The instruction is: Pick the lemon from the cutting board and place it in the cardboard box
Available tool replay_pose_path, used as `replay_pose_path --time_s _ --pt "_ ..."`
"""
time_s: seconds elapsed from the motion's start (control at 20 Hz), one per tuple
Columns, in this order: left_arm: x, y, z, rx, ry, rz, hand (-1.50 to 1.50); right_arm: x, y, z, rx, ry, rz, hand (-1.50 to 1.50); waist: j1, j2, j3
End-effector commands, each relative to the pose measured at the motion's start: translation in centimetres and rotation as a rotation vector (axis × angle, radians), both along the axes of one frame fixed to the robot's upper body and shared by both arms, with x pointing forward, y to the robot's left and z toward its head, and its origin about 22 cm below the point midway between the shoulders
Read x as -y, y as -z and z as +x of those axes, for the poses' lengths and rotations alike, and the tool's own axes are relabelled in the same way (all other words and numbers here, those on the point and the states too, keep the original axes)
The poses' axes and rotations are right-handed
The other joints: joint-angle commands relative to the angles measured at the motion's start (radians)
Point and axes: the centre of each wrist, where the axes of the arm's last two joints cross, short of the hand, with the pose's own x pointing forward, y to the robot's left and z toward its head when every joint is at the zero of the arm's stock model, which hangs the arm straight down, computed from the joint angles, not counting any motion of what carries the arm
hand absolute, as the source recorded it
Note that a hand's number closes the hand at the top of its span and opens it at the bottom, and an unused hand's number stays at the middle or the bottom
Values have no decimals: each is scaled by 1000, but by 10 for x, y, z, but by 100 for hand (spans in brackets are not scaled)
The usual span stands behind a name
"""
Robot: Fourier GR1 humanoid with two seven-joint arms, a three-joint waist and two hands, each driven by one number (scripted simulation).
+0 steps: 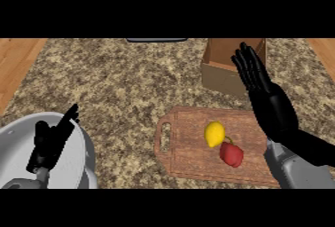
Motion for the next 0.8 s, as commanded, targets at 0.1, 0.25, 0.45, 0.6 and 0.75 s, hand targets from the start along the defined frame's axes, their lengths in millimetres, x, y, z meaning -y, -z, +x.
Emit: replay_pose_path --time_s 0.1,0.25,0.45,0.6,0.75 --pt "4 -55 26 268 114 84 0 39 -28 -8 16 343 -56 -150 -50 7 -28" --pt "6 -84 36 461 210 148 0 73 -39 -12 12 604 -146 -150 -119 -16 -36" --pt "17 -82 32 464 294 98 0 99 -21 -33 -166 810 -451 -150 -76 7 -33" --pt "14 -85 33 491 323 71 0 88 -21 -70 -129 788 -604 -150 -52 14 -30" --pt "15 -79 28 494 348 87 0 78 -31 -85 -107 742 -779 -150 -25 19 -29"
